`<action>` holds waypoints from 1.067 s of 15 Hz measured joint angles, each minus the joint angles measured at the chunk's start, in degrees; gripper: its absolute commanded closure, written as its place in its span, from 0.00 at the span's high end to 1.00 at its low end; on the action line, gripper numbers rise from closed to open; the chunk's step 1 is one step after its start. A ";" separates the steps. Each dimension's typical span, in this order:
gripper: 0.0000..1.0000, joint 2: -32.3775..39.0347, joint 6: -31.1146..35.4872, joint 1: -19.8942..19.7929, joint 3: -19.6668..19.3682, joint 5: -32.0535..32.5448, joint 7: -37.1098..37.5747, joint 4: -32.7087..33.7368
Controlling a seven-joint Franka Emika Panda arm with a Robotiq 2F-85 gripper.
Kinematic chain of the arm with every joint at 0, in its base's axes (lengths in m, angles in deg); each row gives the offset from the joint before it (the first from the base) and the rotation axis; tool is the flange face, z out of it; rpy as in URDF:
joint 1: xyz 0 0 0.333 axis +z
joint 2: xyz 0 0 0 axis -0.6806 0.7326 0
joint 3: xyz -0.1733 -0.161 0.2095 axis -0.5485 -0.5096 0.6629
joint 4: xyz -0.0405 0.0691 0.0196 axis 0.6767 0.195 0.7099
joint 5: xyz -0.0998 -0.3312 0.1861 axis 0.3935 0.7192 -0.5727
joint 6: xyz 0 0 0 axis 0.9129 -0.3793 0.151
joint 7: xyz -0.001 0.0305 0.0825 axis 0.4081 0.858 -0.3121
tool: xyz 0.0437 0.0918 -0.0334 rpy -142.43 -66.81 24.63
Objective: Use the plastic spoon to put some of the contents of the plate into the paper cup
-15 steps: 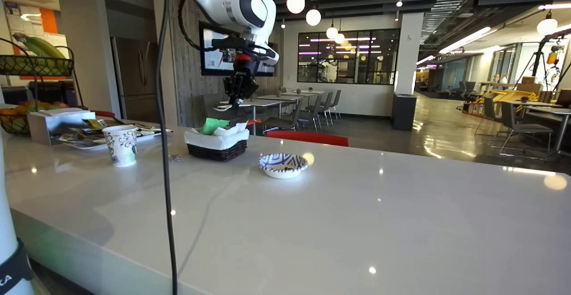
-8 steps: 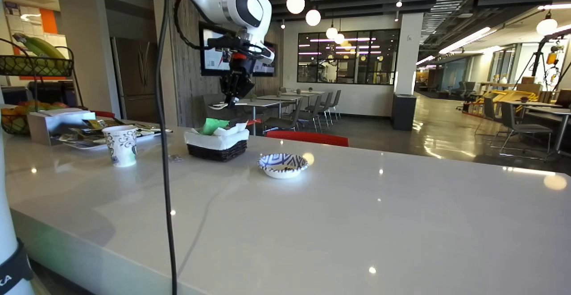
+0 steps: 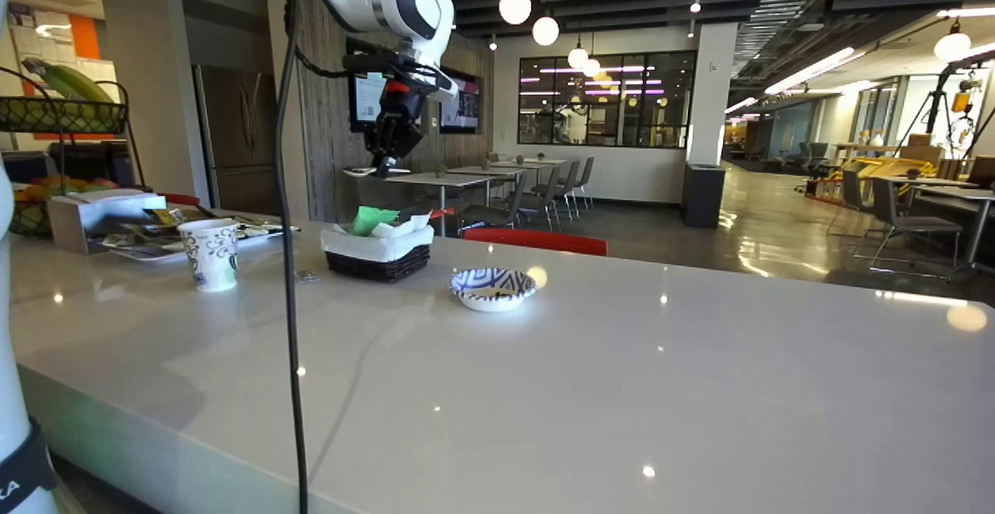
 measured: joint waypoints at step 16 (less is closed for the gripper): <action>0.04 -0.50 -3.58 12.48 5.01 3.68 29.45 2.94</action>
